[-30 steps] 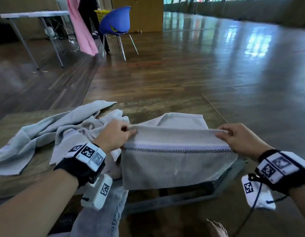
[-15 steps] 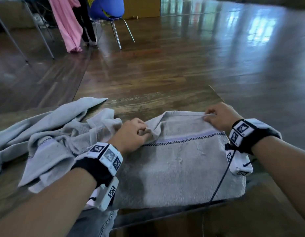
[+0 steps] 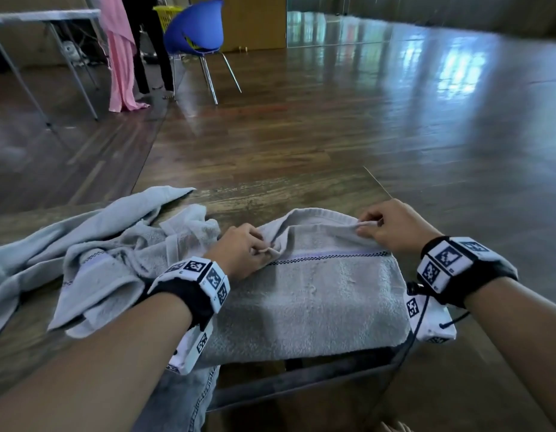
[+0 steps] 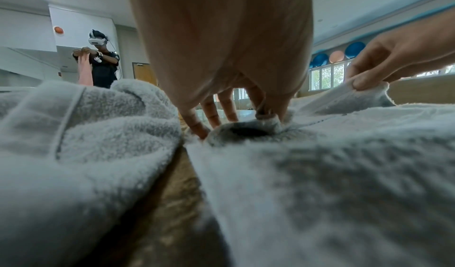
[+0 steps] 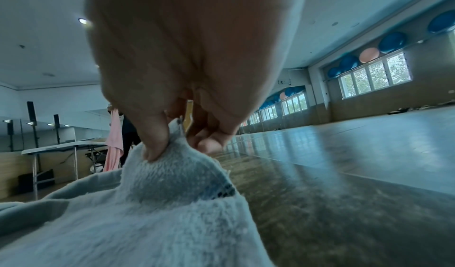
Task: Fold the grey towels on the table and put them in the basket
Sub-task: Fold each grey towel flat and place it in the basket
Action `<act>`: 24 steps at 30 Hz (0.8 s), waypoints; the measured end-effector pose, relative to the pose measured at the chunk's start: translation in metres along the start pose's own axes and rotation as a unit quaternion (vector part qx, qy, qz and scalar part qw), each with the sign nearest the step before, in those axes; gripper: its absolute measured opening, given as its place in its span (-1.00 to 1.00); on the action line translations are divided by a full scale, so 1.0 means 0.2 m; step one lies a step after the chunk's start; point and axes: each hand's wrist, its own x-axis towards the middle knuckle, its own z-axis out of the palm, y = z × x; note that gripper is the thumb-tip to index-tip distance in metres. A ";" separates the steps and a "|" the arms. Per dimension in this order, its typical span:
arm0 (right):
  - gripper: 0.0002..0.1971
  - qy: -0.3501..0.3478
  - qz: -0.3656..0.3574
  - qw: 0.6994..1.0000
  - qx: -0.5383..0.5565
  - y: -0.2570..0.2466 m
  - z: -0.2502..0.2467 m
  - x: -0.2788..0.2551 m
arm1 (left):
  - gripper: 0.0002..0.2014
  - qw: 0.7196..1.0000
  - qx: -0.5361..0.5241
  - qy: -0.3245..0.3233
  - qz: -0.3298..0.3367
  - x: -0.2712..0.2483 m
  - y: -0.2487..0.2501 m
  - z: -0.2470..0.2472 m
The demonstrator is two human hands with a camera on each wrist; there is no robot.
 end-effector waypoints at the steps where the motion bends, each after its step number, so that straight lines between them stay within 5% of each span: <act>1: -0.85 0.015 -0.003 1.000 0.007 0.00 0.00 -0.03 | -0.70 1.000 0.008 0.000 -0.010 0.00 0.00 0.01; 5: -0.92 0.073 -0.028 0.996 0.040 -0.01 -0.01 -0.14 | -0.64 1.000 0.017 0.021 -0.012 0.01 0.01 0.02; 10: -0.97 0.149 -0.056 0.984 0.077 0.01 -0.03 -0.31 | -0.80 0.966 -0.088 0.242 -0.008 -0.08 -0.01 -0.08; 12: -0.94 0.157 -0.048 0.981 0.108 0.02 -0.05 -0.35 | -0.81 0.952 -0.110 0.284 0.003 -0.15 -0.02 -0.16; 24: -0.87 0.223 -0.121 0.954 0.161 -0.08 -0.09 -0.56 | -0.81 0.963 -0.018 0.269 0.018 -0.42 0.01 -0.31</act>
